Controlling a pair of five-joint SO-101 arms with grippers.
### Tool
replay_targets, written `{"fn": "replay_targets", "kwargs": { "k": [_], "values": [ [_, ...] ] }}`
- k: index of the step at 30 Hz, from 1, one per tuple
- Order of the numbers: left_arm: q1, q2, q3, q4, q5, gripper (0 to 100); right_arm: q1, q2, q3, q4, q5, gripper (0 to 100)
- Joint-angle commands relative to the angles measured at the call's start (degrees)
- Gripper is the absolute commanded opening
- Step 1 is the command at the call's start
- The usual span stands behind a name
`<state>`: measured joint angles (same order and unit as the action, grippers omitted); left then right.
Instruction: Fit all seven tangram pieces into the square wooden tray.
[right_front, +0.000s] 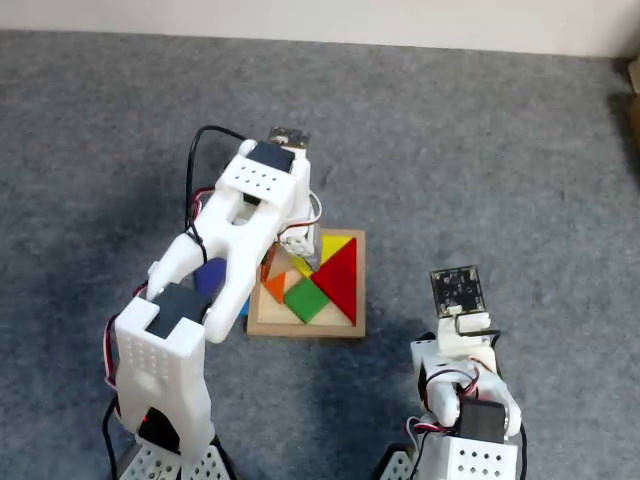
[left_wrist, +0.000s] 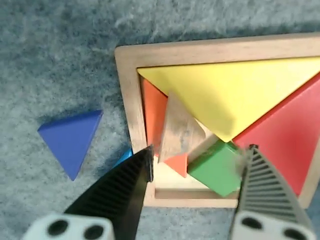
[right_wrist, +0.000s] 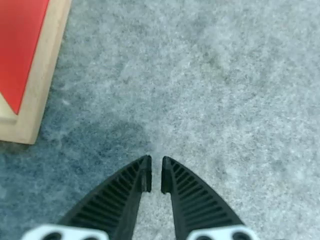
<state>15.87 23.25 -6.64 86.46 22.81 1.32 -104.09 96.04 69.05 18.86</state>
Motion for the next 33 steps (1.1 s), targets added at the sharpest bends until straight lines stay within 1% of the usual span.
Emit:
{"fn": "replay_targets", "kwargs": {
  "k": [1, 5, 14, 21, 30, 33],
  "values": [
    [1.54, 0.13, -2.07, 0.62, 0.44, 28, 0.75, -0.66, 5.05, 0.13, 0.53, 4.8],
    [1.63, 2.07, -1.54, 0.53, 0.35, 28, 0.75, -0.66, 5.05, 0.13, 0.53, 4.8],
    [6.99, 4.62, -1.98, 0.62, 0.26, 28, 0.75, -0.66, 5.05, 0.13, 0.53, 4.8],
    [9.27, 4.35, -1.98, 0.97, 0.09, 28, 0.75, -0.66, 5.05, 0.13, 0.53, 4.8],
    [8.75, -6.37, -1.45, 2.99, -0.35, 28, 0.75, -0.66, 5.05, 0.13, 0.53, 4.8],
    [7.34, -7.69, -1.36, 2.81, -3.25, 28, 0.75, -0.66, 5.05, 0.13, 0.53, 4.8]
  ]
}}
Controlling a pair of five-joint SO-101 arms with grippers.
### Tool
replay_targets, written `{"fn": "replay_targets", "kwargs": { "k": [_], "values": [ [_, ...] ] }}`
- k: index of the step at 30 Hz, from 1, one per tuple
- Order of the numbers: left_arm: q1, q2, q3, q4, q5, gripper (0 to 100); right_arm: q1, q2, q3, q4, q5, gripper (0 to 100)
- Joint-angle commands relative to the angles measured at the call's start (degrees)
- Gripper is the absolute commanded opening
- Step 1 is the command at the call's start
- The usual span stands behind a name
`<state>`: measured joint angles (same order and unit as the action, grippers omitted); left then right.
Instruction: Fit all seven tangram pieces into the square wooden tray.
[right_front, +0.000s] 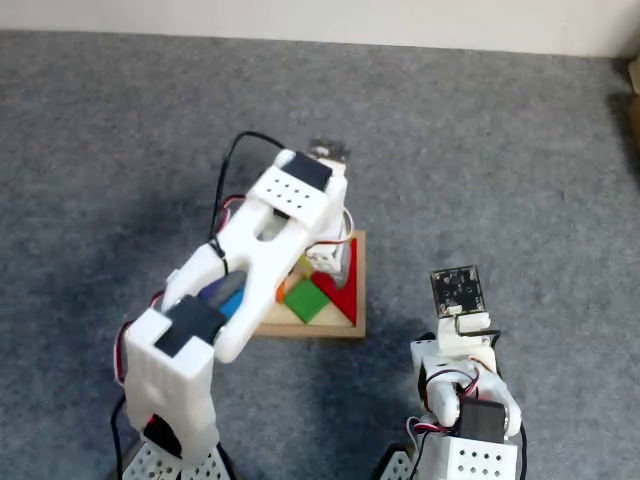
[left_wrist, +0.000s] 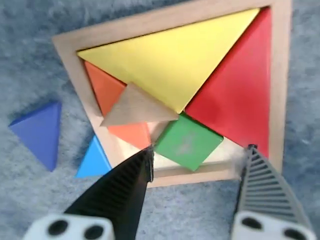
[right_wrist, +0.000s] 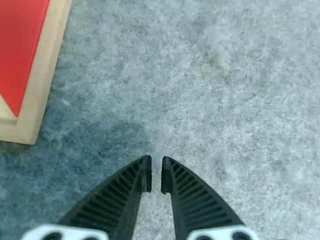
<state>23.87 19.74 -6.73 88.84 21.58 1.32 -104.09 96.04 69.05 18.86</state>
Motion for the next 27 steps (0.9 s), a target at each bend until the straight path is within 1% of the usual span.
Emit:
{"fn": "replay_targets", "kwargs": {
  "k": [1, 3, 5, 8, 11, 16, 19, 27],
  "values": [
    [-1.80, -4.18, -1.27, 0.26, -2.73, 28, 0.75, -0.66, 5.05, 0.13, 0.53, 4.8],
    [-4.26, -4.18, -1.27, 0.18, -3.87, 28, 0.75, -0.66, 5.05, 0.13, 0.53, 4.8],
    [-6.99, -4.09, -1.27, -0.70, -6.68, 28, 0.75, -0.66, 5.05, 0.13, 0.53, 4.8],
    [-10.07, -4.09, 1.01, -5.01, -10.02, 28, 0.75, -0.66, 5.05, 0.13, 0.53, 4.8],
    [-10.95, -4.09, 4.97, -10.29, -13.45, 28, 0.75, -0.66, 5.05, 0.13, 0.53, 4.8],
    [-8.66, -4.09, 8.22, -13.98, -17.49, 28, 0.75, -0.66, 5.05, 0.13, 0.53, 4.8],
    [-6.55, -4.09, 8.31, -14.07, -19.25, 28, 0.75, -0.66, 5.05, 0.13, 0.53, 4.8],
    [-3.82, -4.00, 10.15, -14.07, -23.74, 28, 0.75, -0.66, 5.05, 0.13, 0.53, 4.8]
  ]
}}
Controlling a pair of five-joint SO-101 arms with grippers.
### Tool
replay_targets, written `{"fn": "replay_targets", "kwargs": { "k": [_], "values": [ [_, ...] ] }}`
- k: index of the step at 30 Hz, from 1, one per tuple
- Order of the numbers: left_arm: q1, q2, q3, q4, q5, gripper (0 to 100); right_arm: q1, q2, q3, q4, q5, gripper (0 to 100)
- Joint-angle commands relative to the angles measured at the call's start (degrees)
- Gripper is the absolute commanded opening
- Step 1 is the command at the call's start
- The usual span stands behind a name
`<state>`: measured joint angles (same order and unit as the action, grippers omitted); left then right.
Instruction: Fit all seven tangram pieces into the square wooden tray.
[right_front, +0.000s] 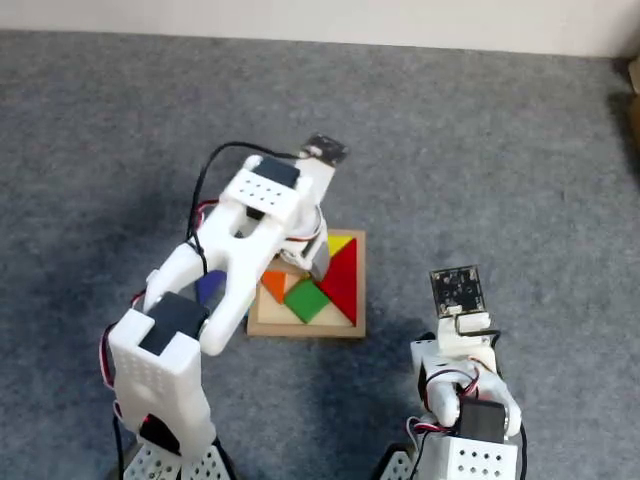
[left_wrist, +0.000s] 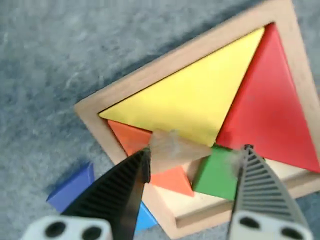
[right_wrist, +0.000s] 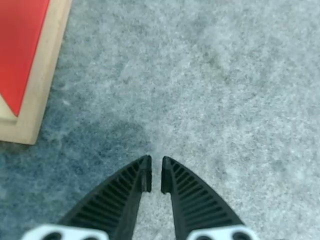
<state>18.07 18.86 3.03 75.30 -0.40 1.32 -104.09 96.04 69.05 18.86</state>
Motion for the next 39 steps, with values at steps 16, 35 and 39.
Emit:
{"fn": "replay_targets", "kwargs": {
  "k": [16, 35, 39],
  "values": [
    [5.85, -4.00, 1.80, -0.09, -6.95, 28, 0.75, -0.66, 5.05, 0.13, 0.53, 4.8],
    [-0.66, -27.74, 10.51, 4.75, -6.68, 28, 1.45, -0.57, 5.05, 0.57, 0.35, 4.8],
    [-0.75, -34.15, 16.48, 1.14, -6.59, 28, 3.56, -0.66, 5.05, 1.63, 0.09, 4.4]
  ]
}}
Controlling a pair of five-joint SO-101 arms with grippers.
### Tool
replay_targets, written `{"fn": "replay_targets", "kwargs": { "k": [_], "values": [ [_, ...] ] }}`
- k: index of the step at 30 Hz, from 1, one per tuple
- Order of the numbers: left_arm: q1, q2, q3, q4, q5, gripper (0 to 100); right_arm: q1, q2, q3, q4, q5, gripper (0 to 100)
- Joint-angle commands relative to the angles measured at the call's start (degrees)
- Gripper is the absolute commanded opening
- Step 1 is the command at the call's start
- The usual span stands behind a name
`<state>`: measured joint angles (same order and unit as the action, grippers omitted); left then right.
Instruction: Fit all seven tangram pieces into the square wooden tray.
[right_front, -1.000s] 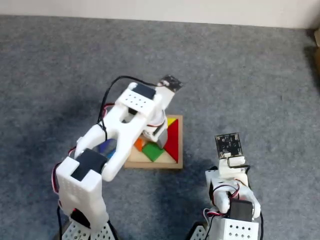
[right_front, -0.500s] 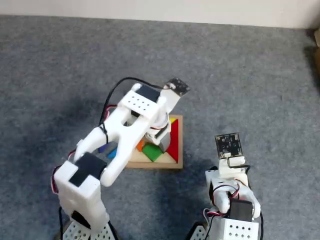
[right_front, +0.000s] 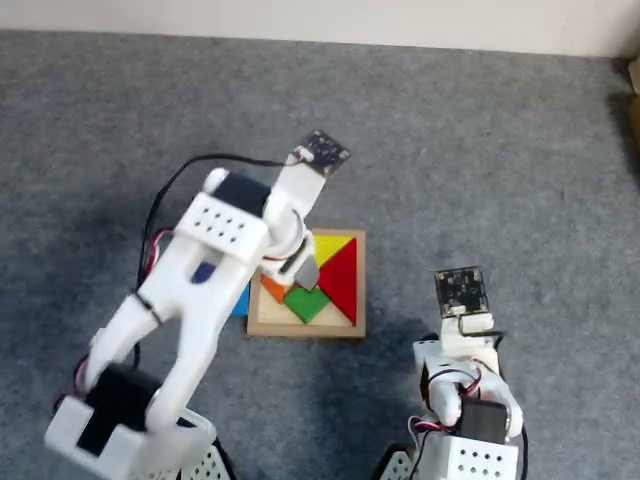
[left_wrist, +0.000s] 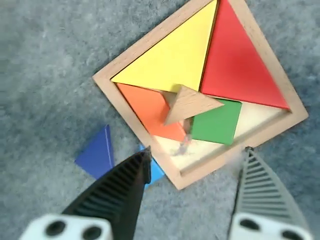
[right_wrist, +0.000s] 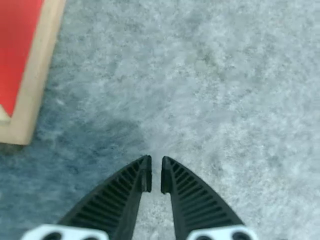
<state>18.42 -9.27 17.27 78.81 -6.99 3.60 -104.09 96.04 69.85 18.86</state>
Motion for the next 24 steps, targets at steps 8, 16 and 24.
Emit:
{"fn": "replay_targets", "kwargs": {
  "k": [8, 16, 24],
  "values": [
    [-1.27, -12.44, 11.65, -8.62, 0.09, 28, 1.19, -0.66, 5.05, -2.68, -19.87, 0.5],
    [-8.04, -17.63, 14.20, -8.62, 2.46, 27, 1.54, -0.66, 5.05, 1.54, -25.32, 0.5],
    [-9.10, -30.29, 27.12, -14.86, 2.37, 11, 1.54, -0.66, 5.05, 1.54, -25.32, 0.5]
  ]
}}
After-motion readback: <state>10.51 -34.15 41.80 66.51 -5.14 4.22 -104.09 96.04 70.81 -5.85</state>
